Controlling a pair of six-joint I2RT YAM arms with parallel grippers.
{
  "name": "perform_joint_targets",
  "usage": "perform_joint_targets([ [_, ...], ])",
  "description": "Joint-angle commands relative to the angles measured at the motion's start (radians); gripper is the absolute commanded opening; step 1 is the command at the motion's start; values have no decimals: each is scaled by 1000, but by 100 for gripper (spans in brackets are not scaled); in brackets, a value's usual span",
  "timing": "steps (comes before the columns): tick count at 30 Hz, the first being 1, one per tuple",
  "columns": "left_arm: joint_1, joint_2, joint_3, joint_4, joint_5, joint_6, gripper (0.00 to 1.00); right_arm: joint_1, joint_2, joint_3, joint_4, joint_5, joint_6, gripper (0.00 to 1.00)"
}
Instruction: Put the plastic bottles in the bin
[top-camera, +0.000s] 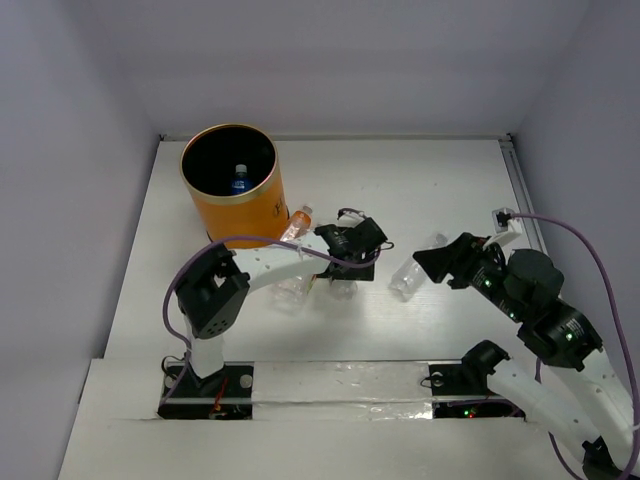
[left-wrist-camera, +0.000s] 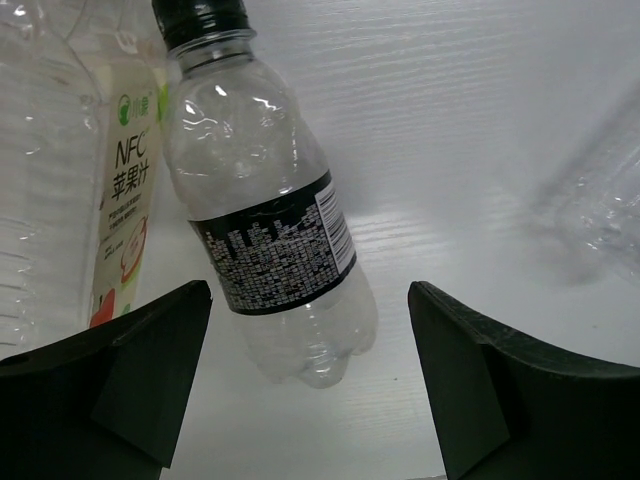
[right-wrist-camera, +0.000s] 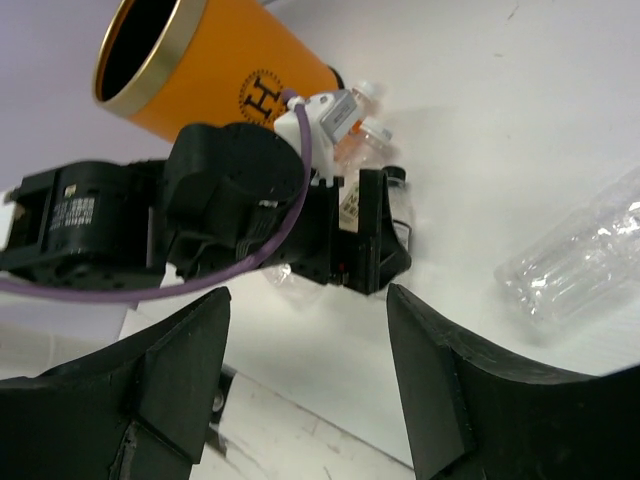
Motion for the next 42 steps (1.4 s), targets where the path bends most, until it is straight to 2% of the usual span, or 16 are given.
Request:
perform_joint_targets([
  [1, -4, -14, 44, -58, -57, -43, 78, 1, -39, -10, -45, -63, -11, 70],
  [5, -4, 20, 46, -70, -86, -29, 78, 1, -44, -17, -52, -40, 9, 70],
  [8, -4, 63, 56, -56, -118, 3, 78, 1, -48, -22, -71, 36, 31, 70],
  [16, 24, 102, 63, 53, -112, 63, 77, 1, -21, -69, -128, 191, 97, 69],
  [18, 24, 103, 64, 73, -100, 81, 76, 1, 19, -77, -128, 208, 103, 70],
  [19, 24, 105, 67, 95, -95, 86, 76, -8, 38, -85, -126, 228, 104, 74],
  [22, 24, 108, 64, 137, -80, 106, 71, -34, 133, -85, -105, 253, 91, 79],
  [26, 24, 66, 23, 198, -51, 121, 49, -157, 278, -57, -53, 257, 25, 89],
  [28, 24, 34, -17, 244, -32, 132, 46, -267, 349, -59, -4, 210, 3, 91],
  [32, 24, -75, -65, 315, 27, 152, 44, -407, 485, -64, 55, 113, -46, 95],
  [36, 24, -226, -63, 382, 64, 201, 40, -416, 631, -2, 66, 81, -87, 96],
  [42, 33, -354, 85, 367, 26, 305, 40, -425, 856, 113, 73, 32, -98, 97],
])
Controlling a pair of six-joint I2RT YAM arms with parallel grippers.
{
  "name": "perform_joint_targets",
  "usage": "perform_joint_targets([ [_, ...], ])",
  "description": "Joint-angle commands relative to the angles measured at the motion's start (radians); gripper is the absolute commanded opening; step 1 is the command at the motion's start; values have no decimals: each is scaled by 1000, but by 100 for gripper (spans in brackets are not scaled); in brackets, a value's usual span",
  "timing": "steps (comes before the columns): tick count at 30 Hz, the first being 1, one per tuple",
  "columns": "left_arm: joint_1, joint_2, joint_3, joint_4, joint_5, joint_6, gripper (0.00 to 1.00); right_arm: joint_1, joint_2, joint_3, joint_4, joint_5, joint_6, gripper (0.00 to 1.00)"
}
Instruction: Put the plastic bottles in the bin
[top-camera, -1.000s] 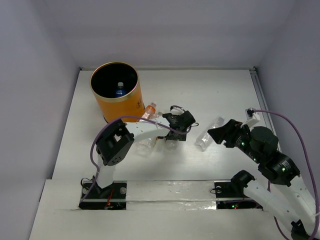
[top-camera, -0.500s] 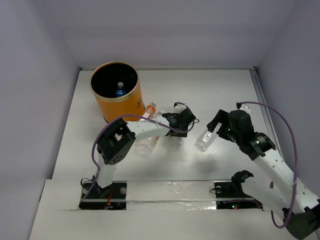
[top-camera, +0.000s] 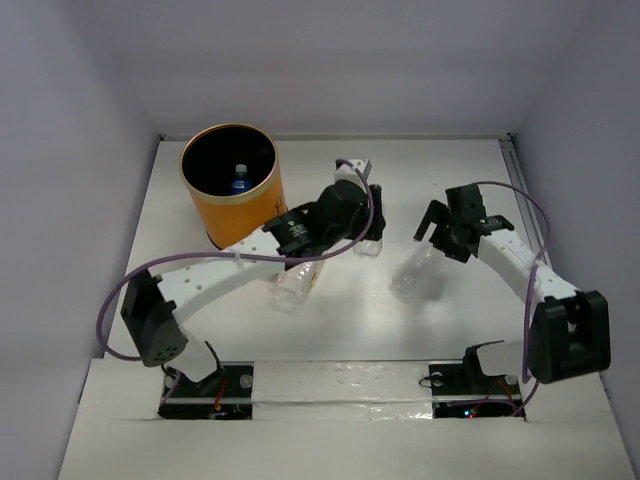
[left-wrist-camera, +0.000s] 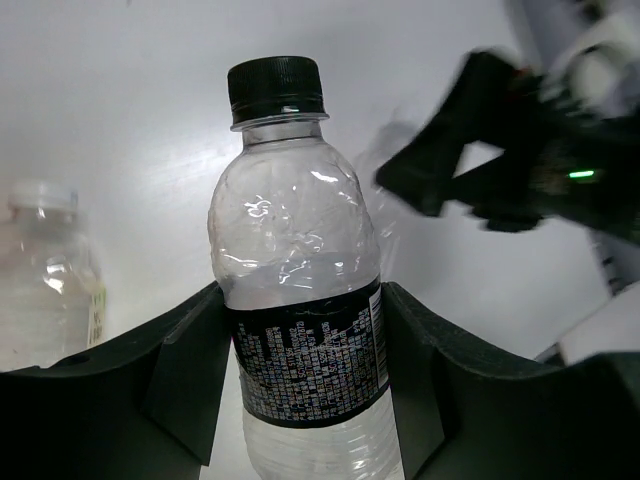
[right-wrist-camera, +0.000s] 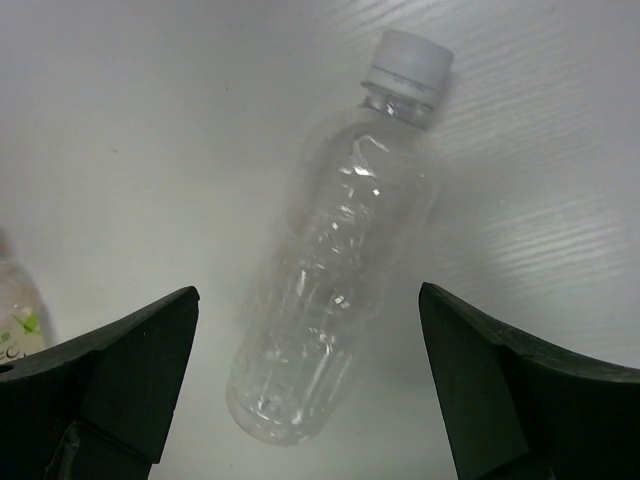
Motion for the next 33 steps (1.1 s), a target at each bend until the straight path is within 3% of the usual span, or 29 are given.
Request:
perform_joint_targets([
  [1, 20, -78, 155, 36, -22, 97, 40, -11, 91, 98, 57, -54, -25, 97],
  [7, 199, -105, 303, 8, 106, 111, 40, -11, 220, 140, 51, -100, -5, 97],
  [13, 467, -104, 435, -53, 149, 163, 40, -11, 269, 122, 41, -156, -29, 96],
  [18, 684, -98, 432, -53, 178, 185, 40, -11, 296, 123, 50, -173, -46, 92],
  [22, 793, -89, 375, -16, 171, 209, 40, -11, 316, 123, 67, -192, -49, 86],
  [27, 828, -70, 329, 36, 140, 269, 40, -11, 292, 94, 133, -216, -43, 81],
  [33, 828, -121, 156, 133, 97, 286, 42, -11, 162, 69, 231, -206, -20, 71],
])
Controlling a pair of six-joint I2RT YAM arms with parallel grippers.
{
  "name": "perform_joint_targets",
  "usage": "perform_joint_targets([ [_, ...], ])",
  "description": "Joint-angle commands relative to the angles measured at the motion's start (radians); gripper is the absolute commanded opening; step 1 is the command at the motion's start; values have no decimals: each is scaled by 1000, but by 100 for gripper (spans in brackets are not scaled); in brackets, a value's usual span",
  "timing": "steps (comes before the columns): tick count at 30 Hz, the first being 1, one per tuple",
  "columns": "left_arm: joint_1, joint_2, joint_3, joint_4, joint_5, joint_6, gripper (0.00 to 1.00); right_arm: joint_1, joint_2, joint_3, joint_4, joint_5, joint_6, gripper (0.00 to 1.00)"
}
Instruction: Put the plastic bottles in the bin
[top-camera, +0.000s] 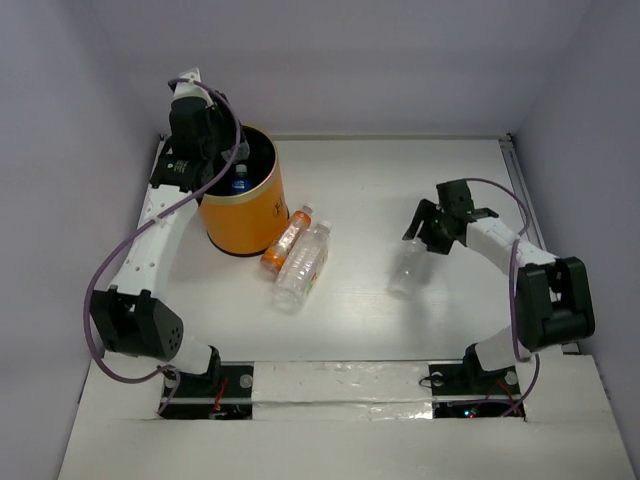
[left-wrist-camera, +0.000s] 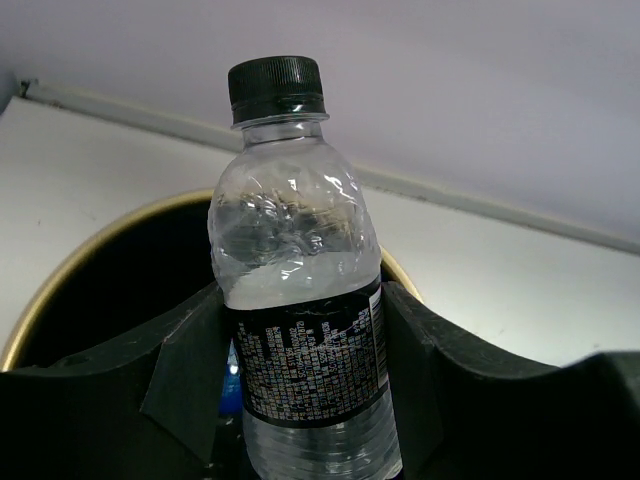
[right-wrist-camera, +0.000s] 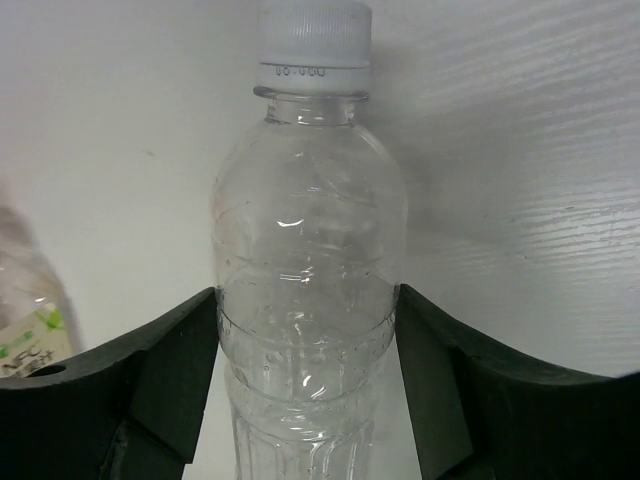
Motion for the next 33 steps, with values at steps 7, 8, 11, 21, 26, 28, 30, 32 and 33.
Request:
perform_joint_targets([
  [7, -1, -112, -200, 150, -52, 51, 56, 118, -211, 195, 79, 1, 26, 67],
  [8, -1, -117, -210, 148, -51, 51, 60, 146, -216, 235, 65, 21, 27, 67],
  [11, -1, -156, -220, 145, -39, 45, 75, 261, -197, 413, 68, 56, 27, 67],
  [21, -1, -322, -126, 61, 75, -95, 77, 482, 100, 954, 273, 66, 63, 69],
  [26, -1, -437, -174, 18, 98, -204, 54, 548, 296, 1225, 379, 67, 72, 70],
  [28, -1, -501, -206, -10, 93, -242, 44, 582, 413, 1321, 366, 82, 52, 70],
  [30, -15, -546, -240, -36, 64, -248, 39, 602, 491, 1465, 318, 116, 29, 71],
  [32, -35, -569, -273, -59, 58, -247, 37, 621, 580, 1530, 280, 136, 18, 71],
  [33, -35, -589, -284, -66, 67, -248, 35, 634, 600, 1550, 278, 141, 17, 71],
])
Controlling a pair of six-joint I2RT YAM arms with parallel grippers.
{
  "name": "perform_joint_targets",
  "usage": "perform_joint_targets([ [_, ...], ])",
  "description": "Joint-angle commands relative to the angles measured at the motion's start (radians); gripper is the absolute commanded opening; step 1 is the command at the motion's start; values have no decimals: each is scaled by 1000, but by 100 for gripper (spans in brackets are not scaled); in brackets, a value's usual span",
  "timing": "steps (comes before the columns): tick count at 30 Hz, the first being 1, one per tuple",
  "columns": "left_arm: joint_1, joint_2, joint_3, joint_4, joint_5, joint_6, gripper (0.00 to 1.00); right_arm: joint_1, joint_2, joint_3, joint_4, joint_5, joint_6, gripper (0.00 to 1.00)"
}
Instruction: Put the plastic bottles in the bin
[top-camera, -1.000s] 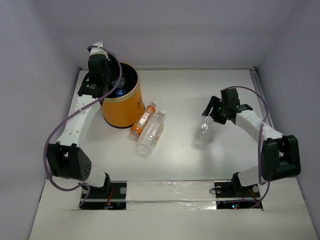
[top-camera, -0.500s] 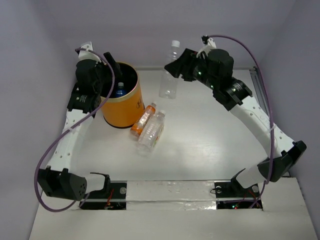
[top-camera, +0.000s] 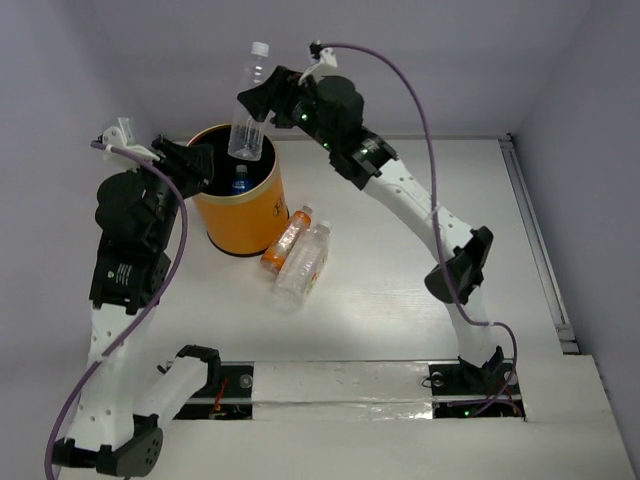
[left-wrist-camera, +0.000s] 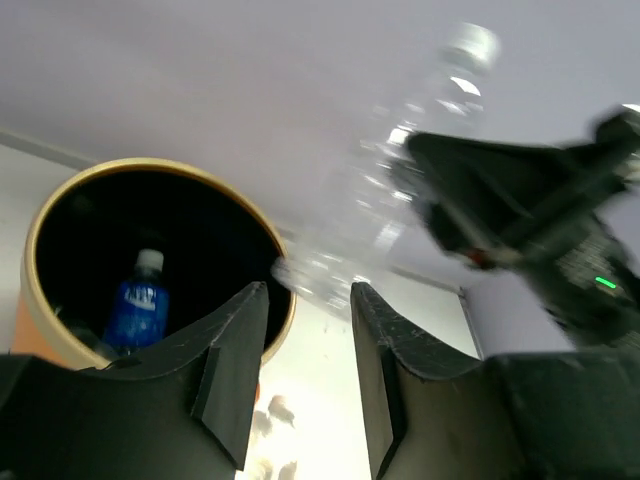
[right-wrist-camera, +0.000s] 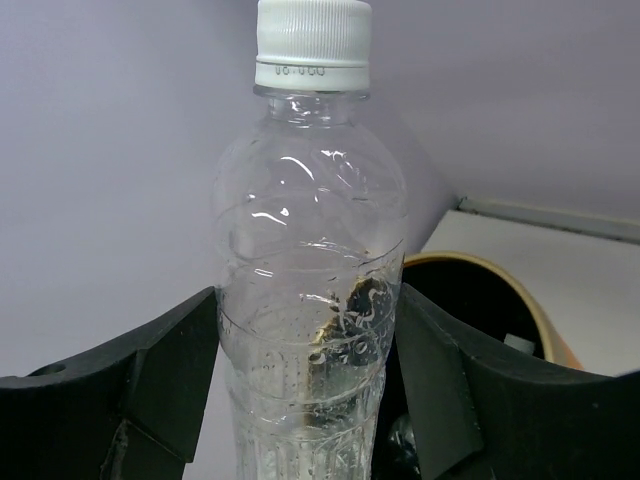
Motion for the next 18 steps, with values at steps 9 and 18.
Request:
perform_joint_targets([
  [9, -46, -162, -172, -141, 86, -20, 29, 43, 79, 107, -26, 37, -40, 100],
  [18, -288, -123, -307, -108, 101, 72, 32, 33, -152, -144, -29, 71, -98, 82],
])
